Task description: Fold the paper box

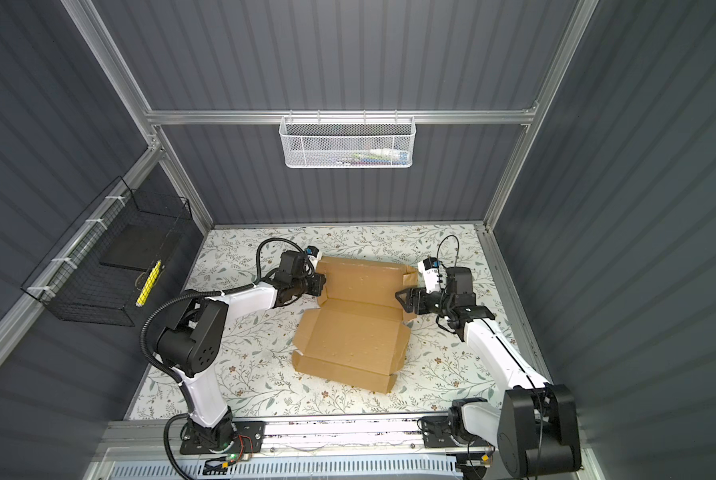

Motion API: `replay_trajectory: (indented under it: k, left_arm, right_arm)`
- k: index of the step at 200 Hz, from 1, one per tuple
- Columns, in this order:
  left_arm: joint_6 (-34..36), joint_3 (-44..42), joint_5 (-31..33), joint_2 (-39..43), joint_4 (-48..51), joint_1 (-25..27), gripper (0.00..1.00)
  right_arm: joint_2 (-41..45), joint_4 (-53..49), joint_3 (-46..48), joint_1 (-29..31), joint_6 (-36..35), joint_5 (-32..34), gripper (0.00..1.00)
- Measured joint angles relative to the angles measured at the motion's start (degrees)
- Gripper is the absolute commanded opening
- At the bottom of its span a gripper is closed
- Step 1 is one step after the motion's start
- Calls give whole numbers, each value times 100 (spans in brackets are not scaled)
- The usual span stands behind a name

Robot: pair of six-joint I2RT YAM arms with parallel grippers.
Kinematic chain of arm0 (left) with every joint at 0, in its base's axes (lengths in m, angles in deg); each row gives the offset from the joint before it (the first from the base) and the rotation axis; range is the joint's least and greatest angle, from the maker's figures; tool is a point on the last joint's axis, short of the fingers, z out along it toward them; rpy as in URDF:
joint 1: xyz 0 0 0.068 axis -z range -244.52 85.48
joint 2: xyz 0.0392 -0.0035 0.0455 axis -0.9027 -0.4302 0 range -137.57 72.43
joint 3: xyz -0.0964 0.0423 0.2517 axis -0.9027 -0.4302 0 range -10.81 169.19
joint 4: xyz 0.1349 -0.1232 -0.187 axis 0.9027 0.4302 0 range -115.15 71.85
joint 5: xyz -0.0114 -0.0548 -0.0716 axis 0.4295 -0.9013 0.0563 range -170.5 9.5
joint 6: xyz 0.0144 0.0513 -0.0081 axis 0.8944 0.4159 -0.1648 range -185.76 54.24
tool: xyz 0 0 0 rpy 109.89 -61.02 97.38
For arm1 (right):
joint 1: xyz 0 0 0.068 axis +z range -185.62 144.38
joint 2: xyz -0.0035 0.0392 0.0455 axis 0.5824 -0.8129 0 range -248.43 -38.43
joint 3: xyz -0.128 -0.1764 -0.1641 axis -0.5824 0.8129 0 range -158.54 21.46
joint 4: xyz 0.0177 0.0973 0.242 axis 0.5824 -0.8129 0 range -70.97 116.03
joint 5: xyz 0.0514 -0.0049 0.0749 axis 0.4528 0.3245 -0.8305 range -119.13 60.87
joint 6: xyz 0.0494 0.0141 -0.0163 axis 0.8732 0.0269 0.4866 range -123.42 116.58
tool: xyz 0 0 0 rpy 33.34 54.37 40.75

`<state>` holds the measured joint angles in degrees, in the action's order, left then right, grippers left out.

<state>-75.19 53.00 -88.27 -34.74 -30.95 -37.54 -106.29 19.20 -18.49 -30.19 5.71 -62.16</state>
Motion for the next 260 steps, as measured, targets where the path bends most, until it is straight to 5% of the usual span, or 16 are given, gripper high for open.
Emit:
replay_trajectory:
  k: [131,260]
  left_arm:
    - [-17,-2,-24,0,-4,-4,0]
    - [-17,-7,-90,2,-4,-26,0]
  right_arm:
    - [-173,188,42,409,275,686,60]
    - [-1091,166,-527,1464,695,3051,53]
